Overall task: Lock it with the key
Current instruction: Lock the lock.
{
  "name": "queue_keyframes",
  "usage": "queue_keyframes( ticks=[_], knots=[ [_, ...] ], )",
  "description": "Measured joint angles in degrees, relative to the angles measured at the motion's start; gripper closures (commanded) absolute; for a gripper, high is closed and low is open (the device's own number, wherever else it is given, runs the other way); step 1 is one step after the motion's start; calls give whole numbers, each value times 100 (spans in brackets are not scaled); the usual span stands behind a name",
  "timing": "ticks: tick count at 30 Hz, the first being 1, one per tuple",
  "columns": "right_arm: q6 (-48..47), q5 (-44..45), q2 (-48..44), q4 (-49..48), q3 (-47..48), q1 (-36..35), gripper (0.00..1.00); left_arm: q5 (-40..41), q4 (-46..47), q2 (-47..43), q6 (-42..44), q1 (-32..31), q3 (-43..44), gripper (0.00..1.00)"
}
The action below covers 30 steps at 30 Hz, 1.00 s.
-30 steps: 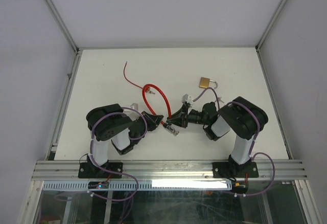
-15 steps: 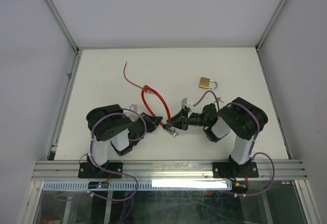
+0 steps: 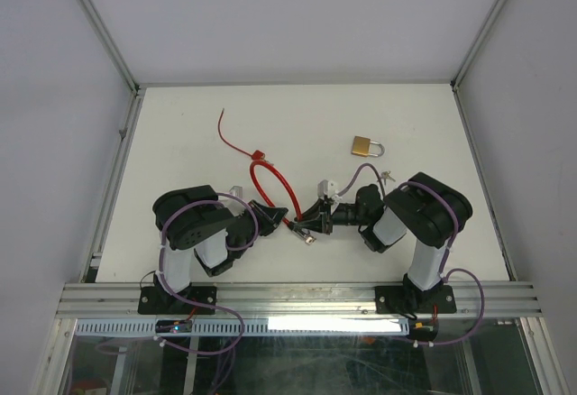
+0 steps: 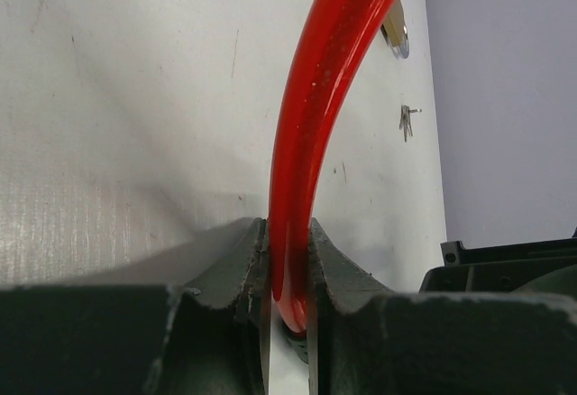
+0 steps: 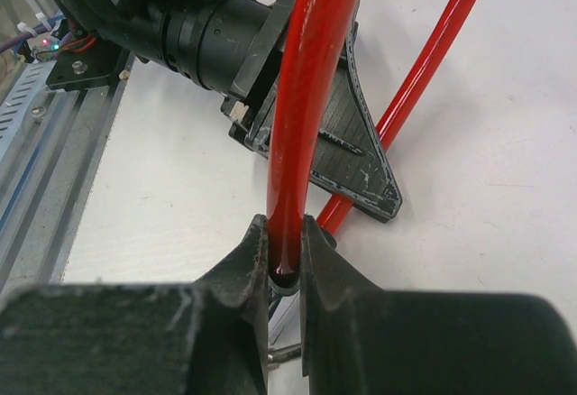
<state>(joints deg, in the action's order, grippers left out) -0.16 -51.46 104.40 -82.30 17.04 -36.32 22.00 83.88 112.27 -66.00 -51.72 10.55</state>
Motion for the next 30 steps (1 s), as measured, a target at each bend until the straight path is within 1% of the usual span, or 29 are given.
queue_keyframes(
  ticks=[3,6,13,17,19,22,30],
  knots=[
    [-94,0,0,79,9,0,100,-4,0,0,2,0,0,100],
    [-131,-24,0,153,66,-2,100,-7,0,-15,33,2,0,87],
    [-258,-28,0,295,157,-7,100,-20,-2,-177,278,4,-146,62],
    [-326,-24,-9,367,197,-4,100,-118,0,-389,404,7,-251,51],
    [-352,-22,-20,398,203,-4,100,-160,4,-487,428,4,-319,48],
    [-407,-17,-48,444,203,-2,100,-212,9,-584,466,4,-378,46],
    [-450,20,-175,708,229,186,100,-461,11,-691,501,7,-494,45]
  ],
)
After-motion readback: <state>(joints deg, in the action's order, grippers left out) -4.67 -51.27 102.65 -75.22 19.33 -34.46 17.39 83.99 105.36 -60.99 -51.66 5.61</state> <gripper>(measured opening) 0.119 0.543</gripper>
